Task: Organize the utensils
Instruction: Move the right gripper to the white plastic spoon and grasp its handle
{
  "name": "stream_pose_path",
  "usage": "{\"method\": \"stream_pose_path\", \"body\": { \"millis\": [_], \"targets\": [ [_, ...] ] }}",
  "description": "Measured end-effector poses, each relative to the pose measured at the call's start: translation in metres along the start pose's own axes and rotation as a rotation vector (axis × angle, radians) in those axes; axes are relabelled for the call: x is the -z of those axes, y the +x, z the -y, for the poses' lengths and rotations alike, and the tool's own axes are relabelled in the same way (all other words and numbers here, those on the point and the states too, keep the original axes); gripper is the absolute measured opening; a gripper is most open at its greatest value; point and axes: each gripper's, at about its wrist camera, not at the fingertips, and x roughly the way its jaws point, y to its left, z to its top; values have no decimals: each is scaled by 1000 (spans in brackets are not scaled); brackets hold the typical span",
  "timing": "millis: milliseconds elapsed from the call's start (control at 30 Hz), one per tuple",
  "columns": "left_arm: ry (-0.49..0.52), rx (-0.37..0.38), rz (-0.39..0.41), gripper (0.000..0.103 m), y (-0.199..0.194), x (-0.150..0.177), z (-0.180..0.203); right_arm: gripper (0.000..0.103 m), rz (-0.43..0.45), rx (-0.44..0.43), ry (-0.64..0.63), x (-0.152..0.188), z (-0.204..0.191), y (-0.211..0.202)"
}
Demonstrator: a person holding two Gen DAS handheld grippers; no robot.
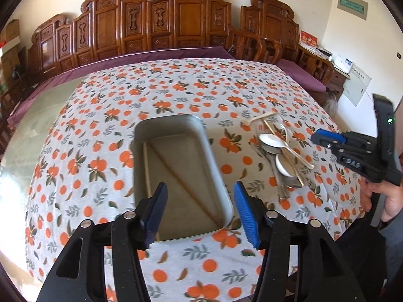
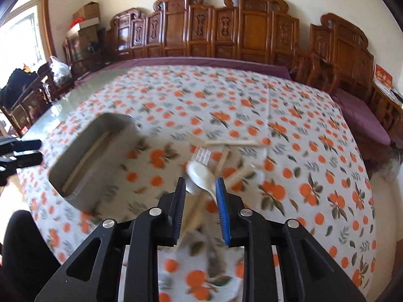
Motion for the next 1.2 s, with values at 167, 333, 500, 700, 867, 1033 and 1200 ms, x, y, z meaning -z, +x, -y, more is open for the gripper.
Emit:
{"method": "stream_pose_path", "body": {
  "millis": [167, 333, 500, 700, 867, 1033, 1200],
  "targets": [
    [5, 11, -10, 63, 8, -2, 18, 27, -43, 7, 20, 20, 22, 23],
    [13, 16, -33, 68, 21, -2, 34, 27, -52, 6, 18, 28, 29, 38],
    [24, 19, -54, 68, 33, -1, 47, 27, -68, -22, -1, 31, 28, 50],
    [35, 29, -73, 68, 45, 1, 61, 27, -109, -14, -22, 34, 24, 68],
    [39, 33, -86, 68, 51, 2, 69, 27, -117, -2, -30, 35, 24, 73],
    [50, 31, -87, 68, 52, 1, 78, 18, -126, 13, -58, 37, 20, 72],
    [64, 31, -88, 69, 53, 1, 87, 12, -122, 17, -15, 38, 32, 65]
  ]
}}
